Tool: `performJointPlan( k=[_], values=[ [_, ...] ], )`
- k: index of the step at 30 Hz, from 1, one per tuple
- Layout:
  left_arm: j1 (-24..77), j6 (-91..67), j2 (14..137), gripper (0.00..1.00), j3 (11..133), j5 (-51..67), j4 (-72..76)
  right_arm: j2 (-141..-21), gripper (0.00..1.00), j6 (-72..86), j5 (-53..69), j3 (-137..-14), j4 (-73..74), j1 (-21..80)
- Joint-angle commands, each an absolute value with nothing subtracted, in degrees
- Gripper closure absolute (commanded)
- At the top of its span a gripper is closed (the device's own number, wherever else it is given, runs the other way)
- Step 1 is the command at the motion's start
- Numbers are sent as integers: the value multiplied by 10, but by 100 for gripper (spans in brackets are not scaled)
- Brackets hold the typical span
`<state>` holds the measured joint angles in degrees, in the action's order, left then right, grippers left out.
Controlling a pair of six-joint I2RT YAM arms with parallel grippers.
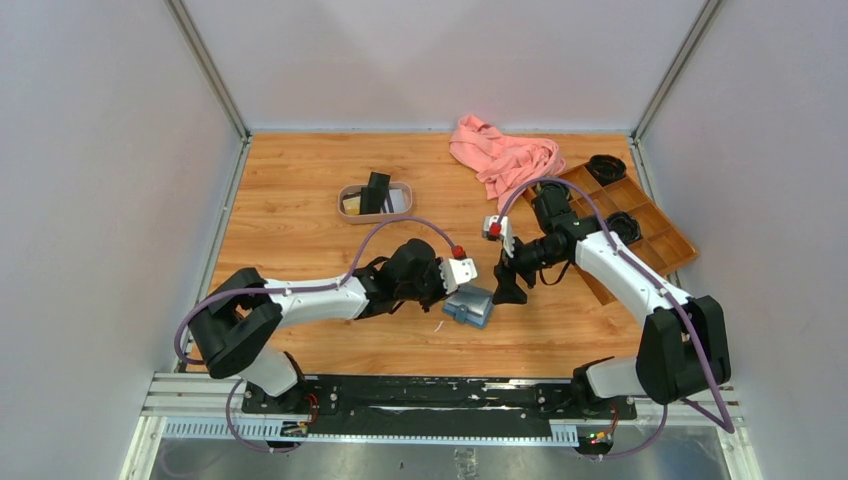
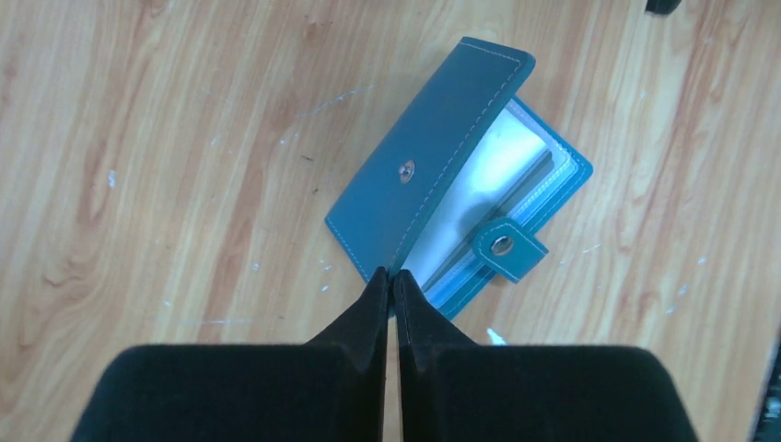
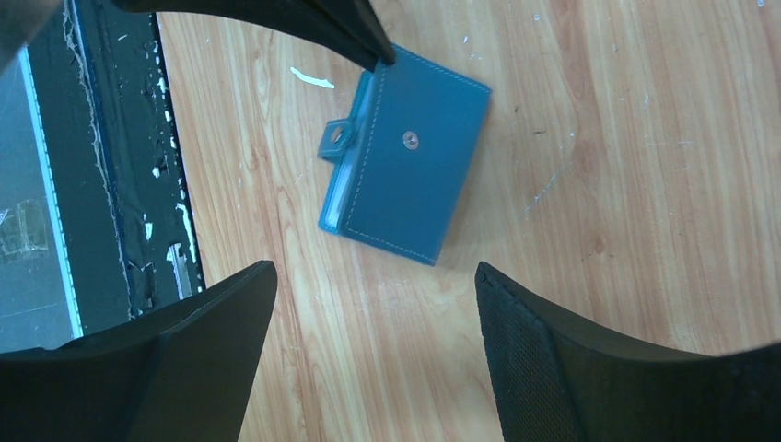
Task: Put the credit cards into the card holder
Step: Open the card holder at the center of the board.
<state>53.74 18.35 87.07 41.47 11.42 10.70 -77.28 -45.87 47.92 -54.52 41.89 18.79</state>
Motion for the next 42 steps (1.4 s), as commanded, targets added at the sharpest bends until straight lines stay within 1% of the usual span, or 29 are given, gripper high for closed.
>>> performJointPlan(
  k=[1,5,11,15,19,24,27,30,34,35,42],
  values=[
    [527,53,857,100,459,147,-2,-776,18,-436,488,-558,408,178],
    [509,-3,894,100,501,186,-86,-783,18,-428,499,-560,400,178],
    [471,-52,942,100,526,224,-117,-797,17,-447,490,-583,401,176],
    [446,-55,954,100,553,235,-149,-822,18,-476,517,-608,396,176],
    [425,-49,958,100,580,254,-172,-858,19,-542,549,-631,395,177],
    [392,-46,968,100,598,322,-194,-865,19,-656,593,-627,378,177],
    [379,-17,979,100,614,352,-227,-871,18,-726,614,-627,358,177],
    [370,12,992,100,631,374,-258,-898,19,-753,635,-647,344,179],
    [362,49,1009,100,652,399,-285,-949,23,-755,633,-678,343,196],
    [360,57,1012,100,658,400,-294,-958,26,-759,628,-680,343,203],
    [343,67,1025,100,677,423,-308,-976,38,-789,604,-669,343,232]
  ],
)
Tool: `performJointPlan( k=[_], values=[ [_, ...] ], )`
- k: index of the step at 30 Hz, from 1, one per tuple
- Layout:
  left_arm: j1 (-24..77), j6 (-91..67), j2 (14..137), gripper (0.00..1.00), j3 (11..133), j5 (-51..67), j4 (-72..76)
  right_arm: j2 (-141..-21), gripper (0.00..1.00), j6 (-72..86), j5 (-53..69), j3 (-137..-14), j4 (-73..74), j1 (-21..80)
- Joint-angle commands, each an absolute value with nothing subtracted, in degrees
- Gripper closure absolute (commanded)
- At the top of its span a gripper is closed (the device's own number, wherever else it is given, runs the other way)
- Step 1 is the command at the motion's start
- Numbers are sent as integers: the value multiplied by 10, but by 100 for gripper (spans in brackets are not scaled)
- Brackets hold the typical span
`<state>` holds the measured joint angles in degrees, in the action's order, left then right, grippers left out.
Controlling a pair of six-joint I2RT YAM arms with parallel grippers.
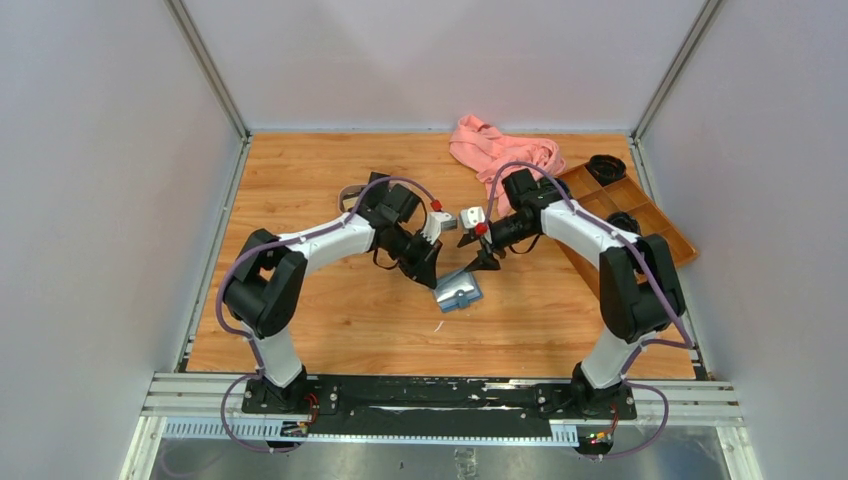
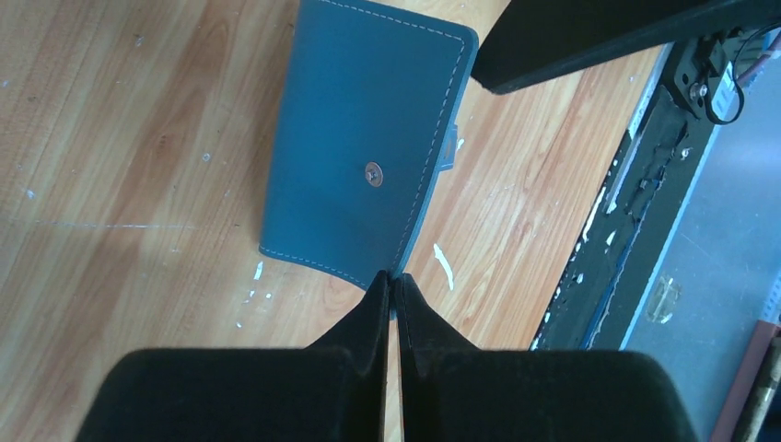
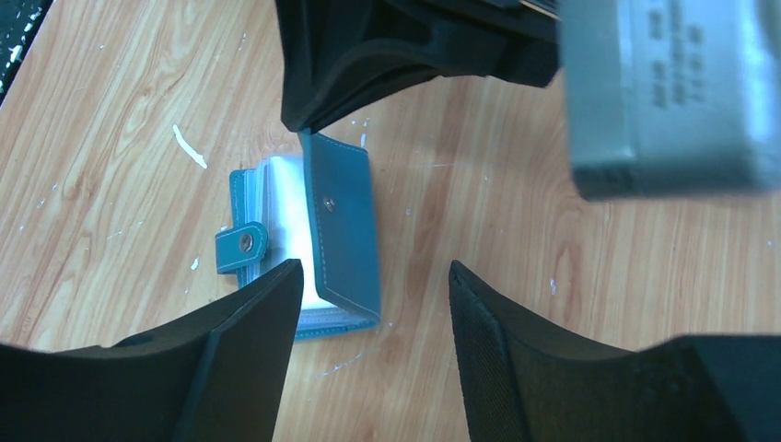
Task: Put the credit cards into the card holder
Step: Open the card holder at the center of the board.
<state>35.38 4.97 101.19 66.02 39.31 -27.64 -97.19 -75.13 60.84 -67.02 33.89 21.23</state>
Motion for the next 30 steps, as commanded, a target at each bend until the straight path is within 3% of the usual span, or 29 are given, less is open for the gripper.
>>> performJointPlan(
  k=[1,4,7,9,11,12,15,19,25,30],
  values=[
    [341,67,1026,100,680,425,-308,-977,39,-792,601,-668,343,237],
    [339,67,1031,100,687,428,-308,-988,47,-788,588,-671,340,250],
    [338,65,1033,100,692,425,-307,-1002,60,-770,562,-677,333,264],
    [336,53,1022,100,688,410,-296,-1006,74,-755,553,-681,332,265],
    [333,27,999,99,672,384,-267,-1004,96,-726,537,-683,330,265],
    [331,10,983,95,661,365,-245,-1003,99,-705,523,-684,326,264],
    [327,-30,914,81,610,298,-172,-999,100,-575,479,-677,288,253],
    [327,-74,812,54,521,259,-58,-1011,100,-421,459,-683,275,228],
    [327,-206,758,41,392,249,112,-1066,100,-232,473,-704,275,185],
    [327,-327,763,37,308,237,269,-1090,100,-160,512,-709,269,141]
  ],
)
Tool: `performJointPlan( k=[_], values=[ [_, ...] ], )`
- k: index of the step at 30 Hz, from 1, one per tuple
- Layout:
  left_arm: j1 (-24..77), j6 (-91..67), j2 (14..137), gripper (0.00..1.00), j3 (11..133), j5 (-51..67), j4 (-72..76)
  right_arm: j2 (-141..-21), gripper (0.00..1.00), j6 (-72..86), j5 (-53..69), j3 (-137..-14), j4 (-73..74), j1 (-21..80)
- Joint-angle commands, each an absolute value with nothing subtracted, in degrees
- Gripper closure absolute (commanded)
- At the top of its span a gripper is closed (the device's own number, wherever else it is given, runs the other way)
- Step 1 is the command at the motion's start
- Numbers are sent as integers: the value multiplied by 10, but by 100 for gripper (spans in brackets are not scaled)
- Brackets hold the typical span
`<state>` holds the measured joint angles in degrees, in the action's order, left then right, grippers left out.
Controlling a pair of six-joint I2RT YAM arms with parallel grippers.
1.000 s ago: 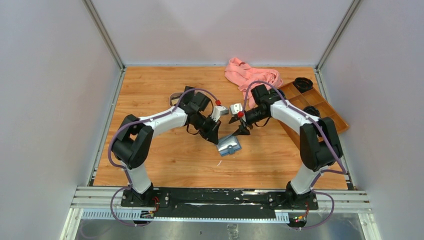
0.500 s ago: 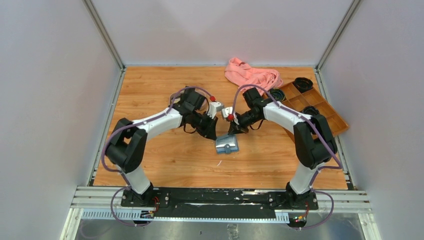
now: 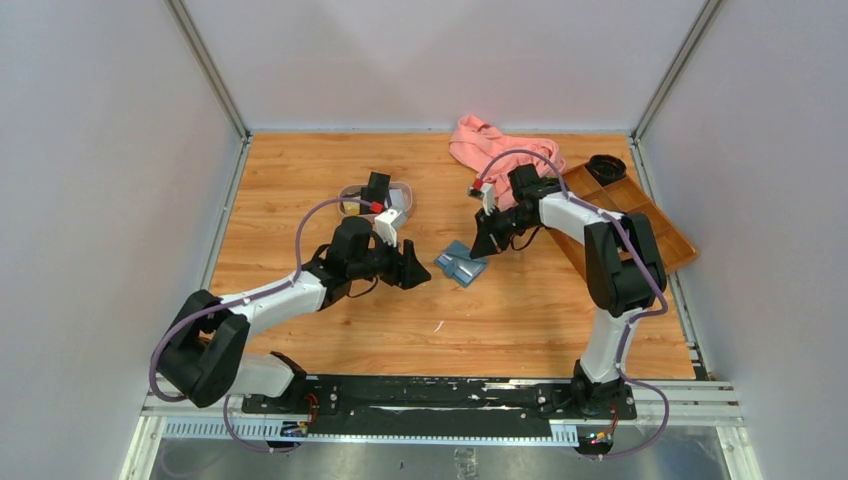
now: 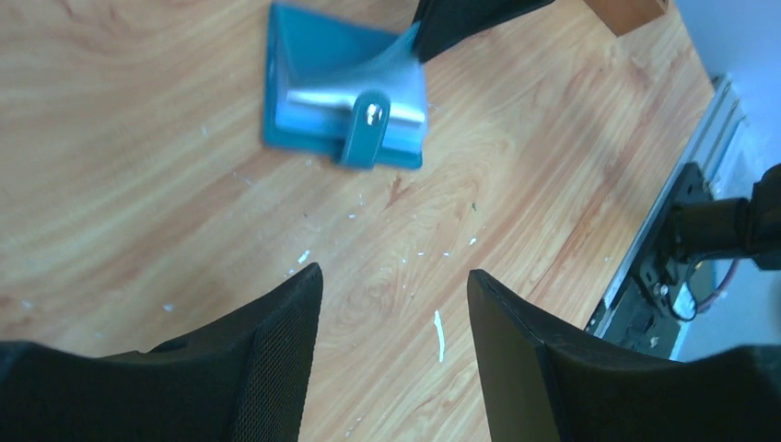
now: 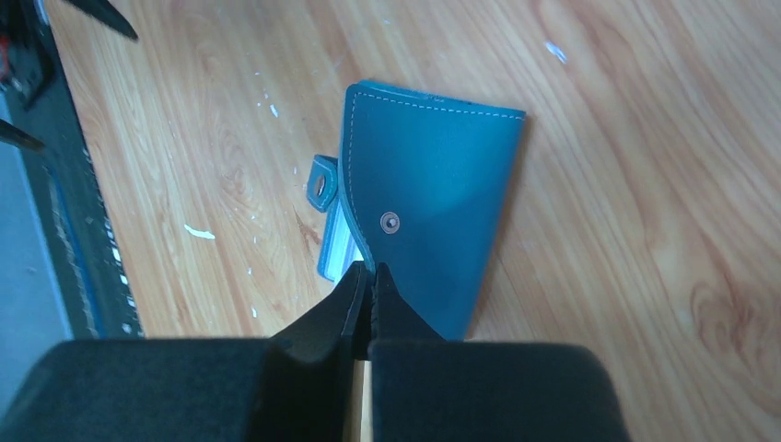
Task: Put the credit cards into the card holder
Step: Open the card holder at the center of the board.
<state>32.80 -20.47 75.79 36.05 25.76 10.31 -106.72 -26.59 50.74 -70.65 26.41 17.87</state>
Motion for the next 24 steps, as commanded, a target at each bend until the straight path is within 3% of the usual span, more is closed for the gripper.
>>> performJointPlan(
  k=[1,6,17,24],
  values=[
    [327,-353,767,36,294,237,305,-1090,100,-147,523,-703,262,134],
    [329,-439,792,33,259,232,445,-1056,100,-106,572,-659,215,129],
    [359,-465,888,31,259,211,579,-1007,100,-58,653,-625,144,128],
    [359,-286,884,31,251,241,593,-1004,100,-184,739,-672,261,128]
  ],
)
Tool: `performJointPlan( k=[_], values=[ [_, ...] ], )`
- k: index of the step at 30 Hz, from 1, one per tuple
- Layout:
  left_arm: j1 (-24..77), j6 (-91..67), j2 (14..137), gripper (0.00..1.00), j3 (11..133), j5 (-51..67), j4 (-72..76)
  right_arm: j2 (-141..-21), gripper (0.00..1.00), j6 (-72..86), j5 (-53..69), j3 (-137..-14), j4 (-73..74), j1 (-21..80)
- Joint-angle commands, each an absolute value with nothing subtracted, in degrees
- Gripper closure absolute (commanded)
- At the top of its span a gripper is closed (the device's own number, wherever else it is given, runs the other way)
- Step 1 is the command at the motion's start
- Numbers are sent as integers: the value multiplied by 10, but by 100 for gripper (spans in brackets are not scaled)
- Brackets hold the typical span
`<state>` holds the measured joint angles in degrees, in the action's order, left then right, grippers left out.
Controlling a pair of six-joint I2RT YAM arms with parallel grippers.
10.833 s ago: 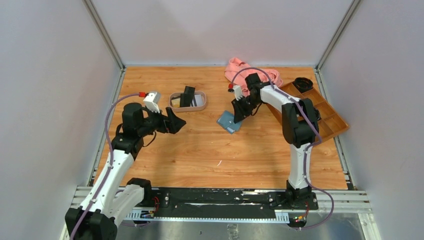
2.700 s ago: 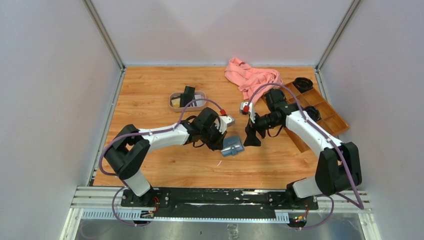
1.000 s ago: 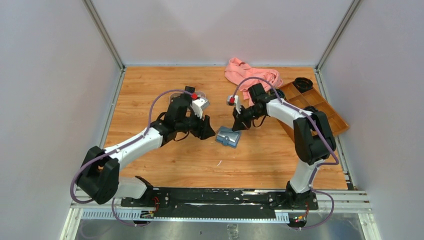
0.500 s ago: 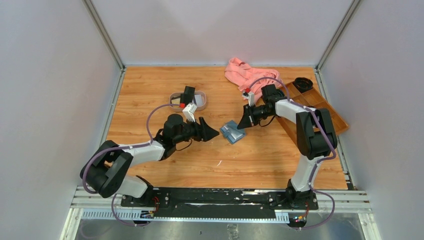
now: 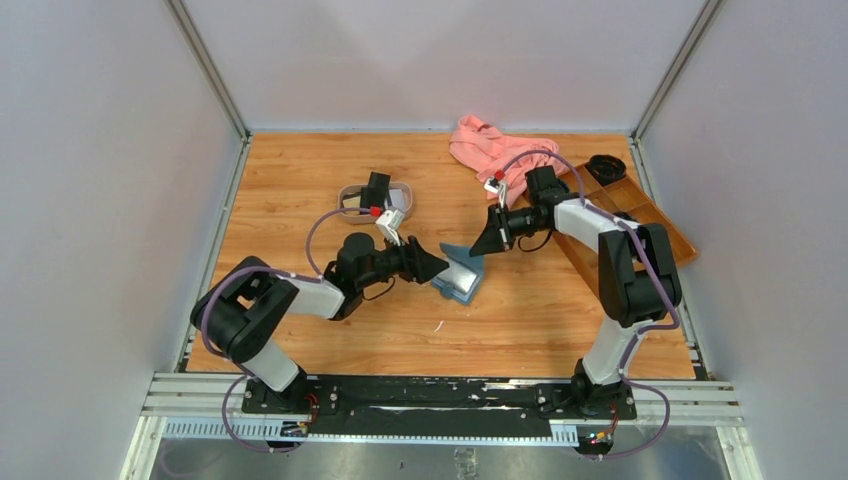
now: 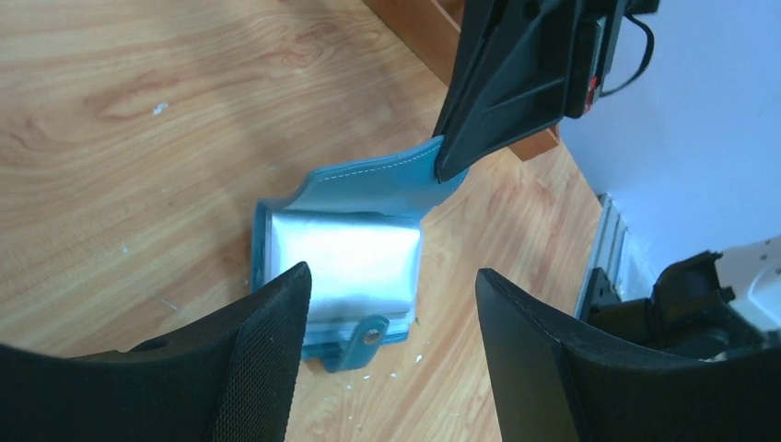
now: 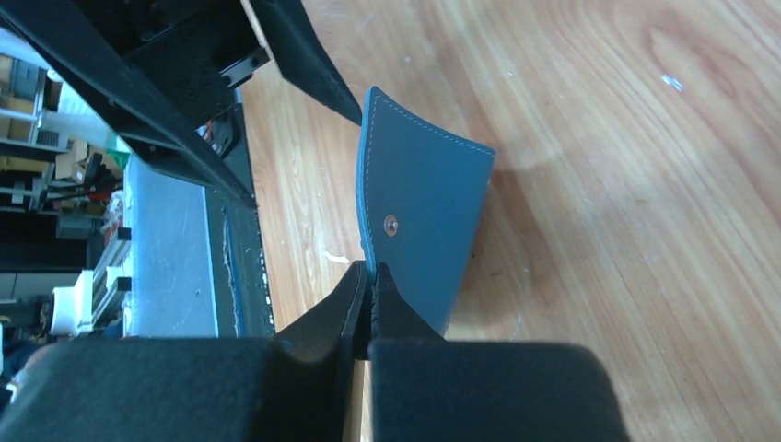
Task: Put the credit cards into the card holder
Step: Open the card holder at the center of the board.
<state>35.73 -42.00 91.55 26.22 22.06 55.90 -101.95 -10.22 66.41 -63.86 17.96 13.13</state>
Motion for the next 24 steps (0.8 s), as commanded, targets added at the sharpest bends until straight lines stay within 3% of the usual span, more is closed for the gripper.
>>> performJointPlan(
  k=[1,6,12,24],
  values=[
    [359,-242,864,30,245,247,572,-1001,100,-207,748,-678,280,128],
    [359,-36,748,23,206,256,457,-1006,100,-400,753,-733,459,138],
    [359,85,666,14,169,287,441,-1044,100,-637,734,-842,703,169],
    [368,135,739,17,239,369,442,-1029,100,-643,635,-862,705,240]
  ],
)
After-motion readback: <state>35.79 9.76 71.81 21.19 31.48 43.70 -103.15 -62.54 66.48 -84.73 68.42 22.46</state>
